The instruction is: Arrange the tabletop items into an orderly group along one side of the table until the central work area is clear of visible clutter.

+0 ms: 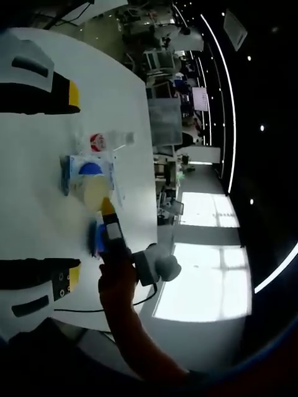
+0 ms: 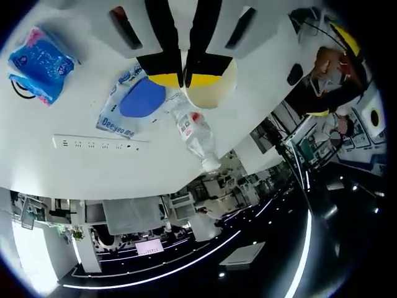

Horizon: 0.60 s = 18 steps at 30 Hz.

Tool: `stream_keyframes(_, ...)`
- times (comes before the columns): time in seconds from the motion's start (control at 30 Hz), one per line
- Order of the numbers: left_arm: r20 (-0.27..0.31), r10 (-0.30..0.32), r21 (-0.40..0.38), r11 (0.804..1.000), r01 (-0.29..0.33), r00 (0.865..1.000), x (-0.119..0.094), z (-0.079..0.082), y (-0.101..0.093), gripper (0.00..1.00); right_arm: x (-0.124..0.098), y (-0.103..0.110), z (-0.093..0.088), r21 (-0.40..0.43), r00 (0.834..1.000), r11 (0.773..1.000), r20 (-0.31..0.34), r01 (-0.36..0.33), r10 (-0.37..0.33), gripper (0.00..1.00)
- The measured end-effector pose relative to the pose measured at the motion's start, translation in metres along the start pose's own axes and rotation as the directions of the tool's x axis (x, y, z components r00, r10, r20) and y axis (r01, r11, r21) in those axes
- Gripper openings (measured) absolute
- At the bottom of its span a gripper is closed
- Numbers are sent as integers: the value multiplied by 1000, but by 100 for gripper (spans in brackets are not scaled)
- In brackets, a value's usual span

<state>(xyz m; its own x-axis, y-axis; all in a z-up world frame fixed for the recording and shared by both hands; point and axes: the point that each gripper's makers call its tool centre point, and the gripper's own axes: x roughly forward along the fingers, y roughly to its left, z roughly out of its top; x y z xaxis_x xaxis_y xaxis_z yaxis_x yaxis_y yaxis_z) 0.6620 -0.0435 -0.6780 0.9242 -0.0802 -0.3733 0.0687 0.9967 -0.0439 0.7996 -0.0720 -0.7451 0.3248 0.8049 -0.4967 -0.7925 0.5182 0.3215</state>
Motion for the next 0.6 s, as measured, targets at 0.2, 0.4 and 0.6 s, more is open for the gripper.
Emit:
stream_keyframes(0.2, -20, -14, -5, 1000, 14, 1000, -4, -10, 8, 96, 10, 22, -7, -18, 998, 999, -46, -37, 36, 0)
stream_keyframes(0.4, -34, -14, -5, 1000, 14, 999, -5, -14, 7, 98, 24, 41, -19, -20, 991, 997, -113, -79, 76, 0)
stream_keyframes(0.6, -49, -6, 1, 1000, 6, 999, -8, -23, 13, 99, 37, 48, -30, -26, 984, 996, -154, -90, 85, 0)
